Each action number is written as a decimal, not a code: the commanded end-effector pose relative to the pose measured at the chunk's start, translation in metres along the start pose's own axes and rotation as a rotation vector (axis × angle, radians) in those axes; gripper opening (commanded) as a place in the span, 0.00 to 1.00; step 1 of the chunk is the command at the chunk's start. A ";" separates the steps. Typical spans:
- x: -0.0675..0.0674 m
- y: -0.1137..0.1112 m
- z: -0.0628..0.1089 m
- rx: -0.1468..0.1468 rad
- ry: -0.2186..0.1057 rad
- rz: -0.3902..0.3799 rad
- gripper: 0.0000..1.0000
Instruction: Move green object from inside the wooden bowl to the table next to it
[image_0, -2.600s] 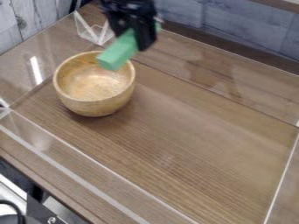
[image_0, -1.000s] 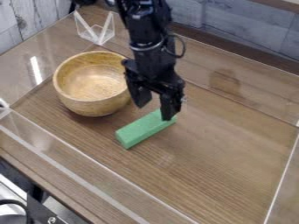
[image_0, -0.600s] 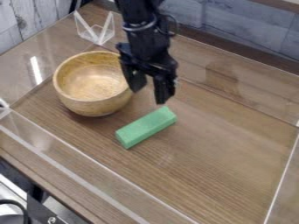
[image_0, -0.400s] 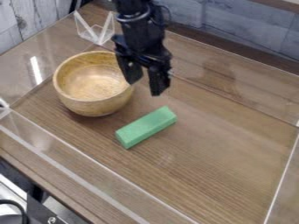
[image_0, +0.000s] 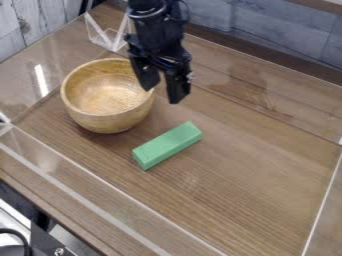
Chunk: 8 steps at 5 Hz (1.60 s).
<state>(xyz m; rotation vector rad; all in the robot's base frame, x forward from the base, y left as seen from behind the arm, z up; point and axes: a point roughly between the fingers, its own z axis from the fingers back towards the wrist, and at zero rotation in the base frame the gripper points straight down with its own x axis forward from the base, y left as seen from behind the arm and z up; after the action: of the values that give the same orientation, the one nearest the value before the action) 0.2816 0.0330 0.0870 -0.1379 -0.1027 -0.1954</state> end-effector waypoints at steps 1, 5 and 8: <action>0.015 -0.003 0.011 0.026 -0.042 -0.020 1.00; 0.016 0.001 0.021 0.025 -0.095 0.096 1.00; 0.022 0.008 0.034 0.020 -0.103 0.085 1.00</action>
<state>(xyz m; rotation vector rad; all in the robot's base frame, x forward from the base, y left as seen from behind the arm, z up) 0.2940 0.0385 0.1057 -0.1486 -0.1429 -0.0971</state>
